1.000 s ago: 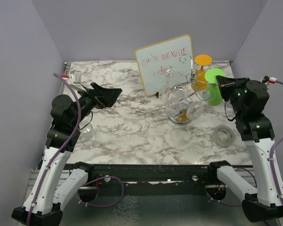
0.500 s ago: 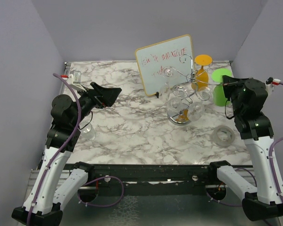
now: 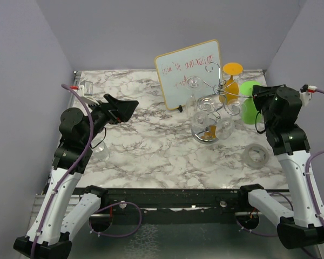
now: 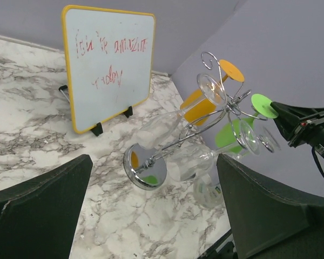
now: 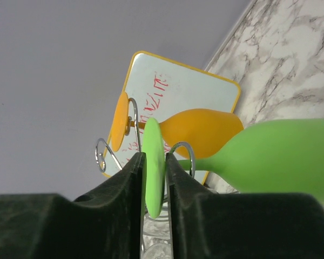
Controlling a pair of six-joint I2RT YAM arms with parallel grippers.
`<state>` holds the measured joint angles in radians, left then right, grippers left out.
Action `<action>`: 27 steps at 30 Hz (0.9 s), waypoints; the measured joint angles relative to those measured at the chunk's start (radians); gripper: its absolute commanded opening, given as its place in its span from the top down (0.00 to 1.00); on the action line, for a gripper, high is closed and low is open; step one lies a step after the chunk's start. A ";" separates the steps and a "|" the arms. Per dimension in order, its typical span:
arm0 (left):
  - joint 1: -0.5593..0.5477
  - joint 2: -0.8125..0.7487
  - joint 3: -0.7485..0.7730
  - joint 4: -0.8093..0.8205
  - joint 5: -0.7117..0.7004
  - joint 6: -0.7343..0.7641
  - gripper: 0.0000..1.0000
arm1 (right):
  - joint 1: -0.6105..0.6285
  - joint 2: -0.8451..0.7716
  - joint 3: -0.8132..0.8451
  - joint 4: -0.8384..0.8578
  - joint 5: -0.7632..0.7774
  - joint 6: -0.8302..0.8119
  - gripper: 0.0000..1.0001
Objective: Place the wine glass upside down on the wine glass rack
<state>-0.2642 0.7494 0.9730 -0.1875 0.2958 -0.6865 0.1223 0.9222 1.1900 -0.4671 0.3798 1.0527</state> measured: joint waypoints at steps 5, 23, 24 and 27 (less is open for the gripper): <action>0.000 0.005 -0.005 -0.009 -0.014 0.015 0.01 | 0.000 0.017 0.000 0.000 0.000 -0.034 0.57; 0.000 0.060 0.053 -0.291 -0.336 0.267 0.01 | 0.000 -0.069 0.010 -0.055 0.022 -0.170 0.47; 0.000 0.064 0.066 -0.315 -0.356 0.270 0.01 | 0.000 -0.079 0.010 -0.054 0.023 -0.181 0.47; 0.000 0.073 0.090 -0.375 -0.392 0.268 0.01 | 0.000 -0.105 0.010 -0.048 0.020 -0.219 0.47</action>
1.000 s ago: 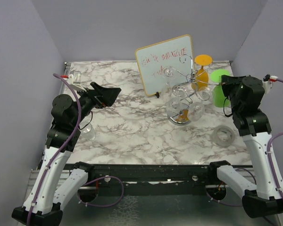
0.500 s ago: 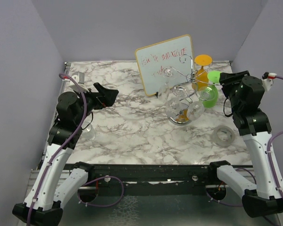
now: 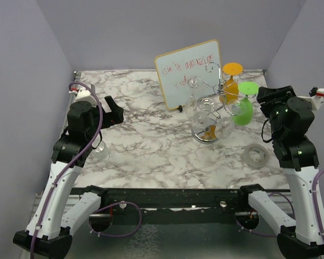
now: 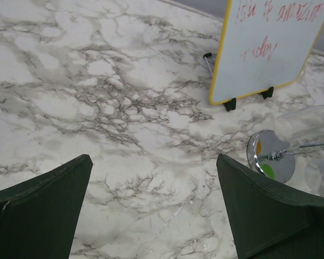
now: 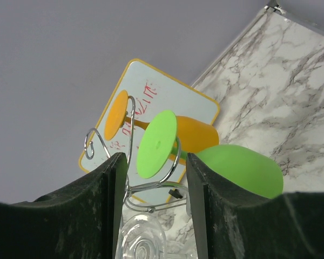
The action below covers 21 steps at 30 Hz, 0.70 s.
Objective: Place the wine glass upside down on the wine glass rack
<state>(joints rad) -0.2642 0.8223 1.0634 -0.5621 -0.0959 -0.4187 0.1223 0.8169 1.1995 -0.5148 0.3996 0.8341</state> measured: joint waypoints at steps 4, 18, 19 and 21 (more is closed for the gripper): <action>0.000 0.019 0.018 -0.116 -0.040 -0.022 0.06 | 0.000 -0.013 0.000 0.028 -0.028 -0.066 0.47; 0.000 0.063 -0.085 -0.314 -0.241 -0.214 0.44 | 0.000 -0.016 -0.008 0.080 -0.058 -0.156 0.47; 0.000 0.063 -0.107 -0.305 -0.266 -0.235 0.44 | 0.000 -0.017 -0.008 0.081 -0.058 -0.157 0.47; 0.000 0.063 -0.140 -0.296 -0.295 -0.261 0.44 | 0.000 -0.019 -0.008 0.082 -0.058 -0.162 0.47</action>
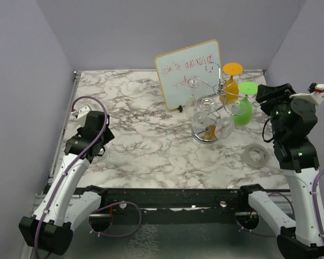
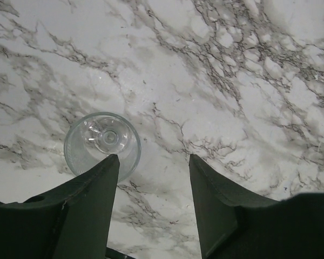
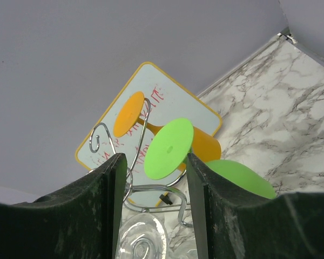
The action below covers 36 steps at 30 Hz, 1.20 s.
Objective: Place the wine glass upside down on the wine glass rack
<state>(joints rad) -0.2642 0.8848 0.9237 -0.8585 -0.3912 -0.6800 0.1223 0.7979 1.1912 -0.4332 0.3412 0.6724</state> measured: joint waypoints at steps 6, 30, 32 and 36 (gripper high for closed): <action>0.000 0.056 -0.087 0.042 -0.054 -0.053 0.45 | 0.000 -0.001 0.000 0.004 0.000 -0.016 0.47; 0.002 0.163 -0.080 0.185 0.174 0.065 1.00 | 0.000 0.017 0.025 0.008 -0.081 -0.048 0.44; 0.002 0.150 -0.042 0.212 0.269 0.082 1.00 | 0.000 0.038 0.052 0.028 -0.143 -0.074 0.44; 0.002 0.118 0.007 0.293 0.427 0.090 1.00 | 0.000 0.096 0.105 0.088 -0.309 -0.110 0.42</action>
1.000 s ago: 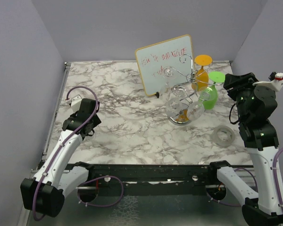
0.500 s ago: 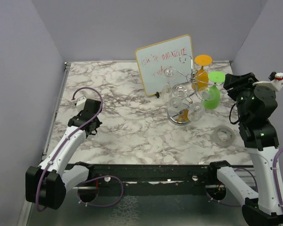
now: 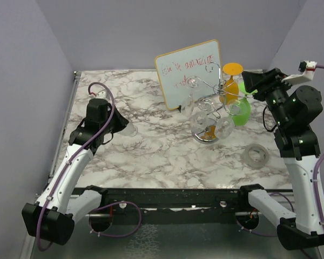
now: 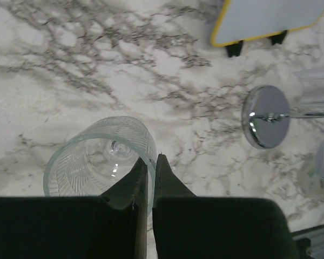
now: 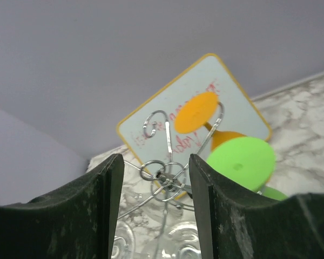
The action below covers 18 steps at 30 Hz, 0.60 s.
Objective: Place the wine glass upside down on the wine glass rack
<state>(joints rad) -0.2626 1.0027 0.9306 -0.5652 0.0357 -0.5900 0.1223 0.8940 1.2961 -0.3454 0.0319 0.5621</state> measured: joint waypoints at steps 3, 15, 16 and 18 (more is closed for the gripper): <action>0.000 -0.010 0.028 0.065 0.086 -0.014 1.00 | 0.000 0.050 0.028 0.069 -0.159 0.002 0.35; 0.000 -0.105 0.031 0.468 0.210 -0.232 1.00 | 0.246 0.335 0.190 0.305 -0.438 0.118 0.25; 0.000 -0.110 0.031 0.498 0.209 -0.246 1.00 | 0.290 0.360 0.221 0.306 -0.429 0.114 0.25; 0.000 -0.122 0.031 0.554 0.201 -0.281 1.00 | 0.380 0.412 0.282 0.306 -0.406 0.103 0.25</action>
<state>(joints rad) -0.2630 0.8806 0.9615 -0.0109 0.2371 -0.8711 0.5022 1.3056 1.5784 -0.0395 -0.3737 0.6651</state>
